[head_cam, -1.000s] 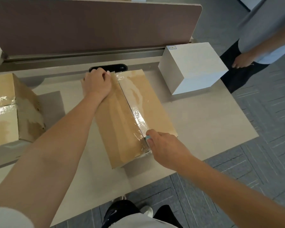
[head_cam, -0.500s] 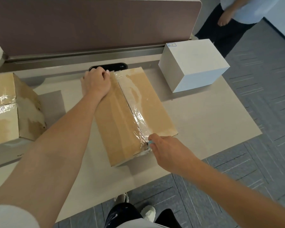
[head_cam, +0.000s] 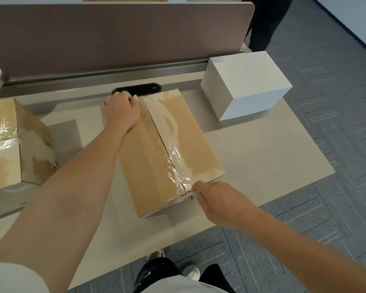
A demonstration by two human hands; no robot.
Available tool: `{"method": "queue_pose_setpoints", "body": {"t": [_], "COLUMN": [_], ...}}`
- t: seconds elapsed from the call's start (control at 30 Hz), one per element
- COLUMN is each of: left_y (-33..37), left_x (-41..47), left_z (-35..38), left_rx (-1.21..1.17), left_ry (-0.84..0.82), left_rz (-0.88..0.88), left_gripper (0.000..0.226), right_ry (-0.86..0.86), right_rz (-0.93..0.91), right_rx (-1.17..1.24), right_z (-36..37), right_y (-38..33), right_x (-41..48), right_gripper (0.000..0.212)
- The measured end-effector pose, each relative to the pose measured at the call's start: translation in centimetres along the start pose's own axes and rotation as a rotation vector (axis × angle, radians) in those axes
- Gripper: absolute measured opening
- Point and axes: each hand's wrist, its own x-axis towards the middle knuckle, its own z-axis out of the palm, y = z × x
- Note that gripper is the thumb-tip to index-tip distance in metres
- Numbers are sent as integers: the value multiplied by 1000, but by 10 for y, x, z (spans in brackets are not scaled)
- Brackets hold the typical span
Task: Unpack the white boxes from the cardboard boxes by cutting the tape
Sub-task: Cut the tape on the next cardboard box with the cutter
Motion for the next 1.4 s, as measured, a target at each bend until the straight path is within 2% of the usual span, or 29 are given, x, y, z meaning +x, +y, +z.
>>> {"method": "queue_pose_setpoints", "body": {"t": [0.17, 0.27, 0.37, 0.43, 0.53, 0.7, 0.8, 1.0, 1.1, 1.2, 1.4], "left_y": [2, 2, 1, 0, -3, -4, -4, 9, 24, 46, 57], "left_x": [1, 1, 3, 2, -1, -2, -2, -5, -9, -11, -12], "left_z": [-3, -10, -15, -16, -11, -2, 2, 3, 9, 17, 29], "left_rx": [-79, -228, -430, -457, -335, -181, -88, 208, 231, 252, 357], "left_ry": [-6, 14, 27, 24, 10, 30, -5, -72, -82, -134, -188], "left_rz": [-55, -113, -191, -194, -113, -29, -26, -9, -42, -75, -147], "left_gripper": [40, 45, 39, 37, 36, 27, 30, 43, 49, 56, 58], "right_ry": [109, 144, 155, 166, 220, 352, 355, 254, 217, 204, 157], "right_rz": [-10, -16, -21, -18, 22, 107, 151, 350, 435, 479, 450], "right_rx": [21, 59, 98, 115, 170, 414, 611, 1021, 1054, 1058, 1062], "right_z": [-26, -36, -43, -46, -56, -79, -91, -92, -85, -78, -54], "right_y": [15, 18, 17, 18, 23, 46, 70, 127, 157, 182, 202], "right_x": [12, 21, 31, 41, 57, 86, 110, 166, 195, 220, 255], "right_gripper": [26, 23, 23, 23, 23, 17, 11, 19, 9, 13, 14]}}
